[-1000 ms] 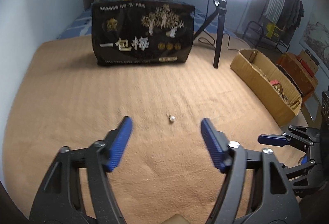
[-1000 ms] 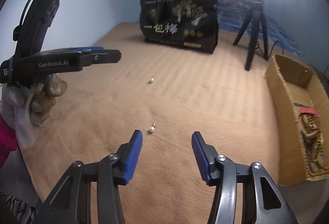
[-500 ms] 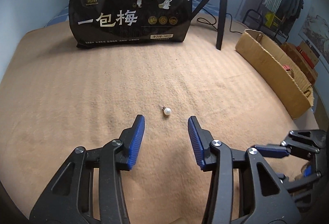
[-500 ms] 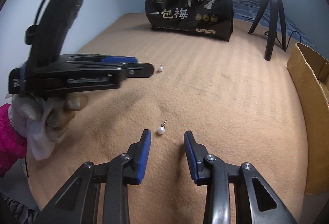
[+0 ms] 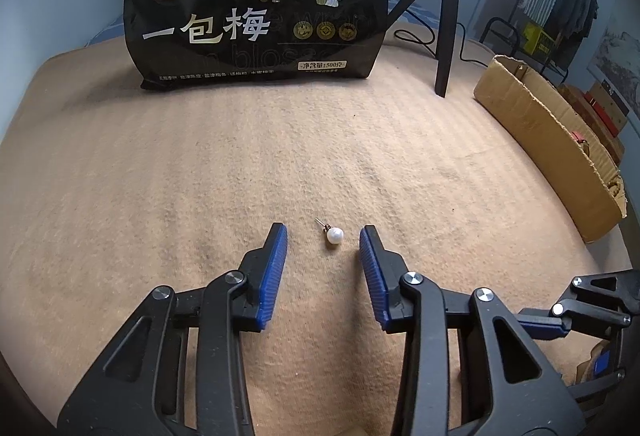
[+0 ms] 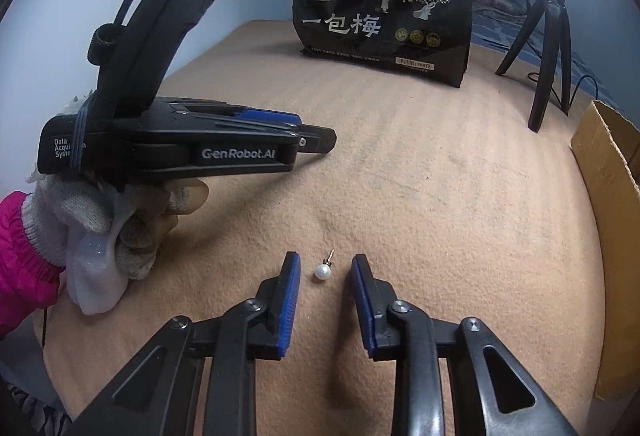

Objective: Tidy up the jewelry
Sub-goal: 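Close the left tool on one pearl earring while the right tool grasps the other, then carry both pearl earrings over the cardboard box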

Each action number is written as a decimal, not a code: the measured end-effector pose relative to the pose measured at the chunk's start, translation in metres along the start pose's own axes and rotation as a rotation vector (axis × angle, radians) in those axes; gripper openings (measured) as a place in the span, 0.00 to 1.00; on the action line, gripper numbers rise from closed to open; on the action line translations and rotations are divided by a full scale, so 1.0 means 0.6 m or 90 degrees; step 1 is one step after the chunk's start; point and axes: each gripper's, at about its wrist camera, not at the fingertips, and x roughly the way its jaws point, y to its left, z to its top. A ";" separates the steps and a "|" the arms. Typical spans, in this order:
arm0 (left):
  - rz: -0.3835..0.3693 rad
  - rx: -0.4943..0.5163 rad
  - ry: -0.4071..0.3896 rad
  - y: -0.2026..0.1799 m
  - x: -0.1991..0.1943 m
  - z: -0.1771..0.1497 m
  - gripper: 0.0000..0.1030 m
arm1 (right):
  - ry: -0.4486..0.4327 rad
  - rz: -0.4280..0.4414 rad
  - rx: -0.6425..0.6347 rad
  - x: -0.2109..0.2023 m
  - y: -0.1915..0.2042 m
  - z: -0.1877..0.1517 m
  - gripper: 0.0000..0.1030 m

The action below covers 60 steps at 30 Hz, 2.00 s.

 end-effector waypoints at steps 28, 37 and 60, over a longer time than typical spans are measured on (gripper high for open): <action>0.024 0.021 -0.015 -0.008 -0.012 0.006 0.06 | -0.012 -0.029 -0.012 -0.019 -0.002 0.001 0.06; 0.030 0.033 -0.048 -0.029 -0.065 0.012 0.06 | -0.037 -0.045 -0.006 -0.059 -0.006 0.007 0.06; -0.018 0.094 -0.126 -0.178 -0.182 0.042 0.06 | -0.095 -0.114 0.050 -0.215 -0.071 -0.019 0.06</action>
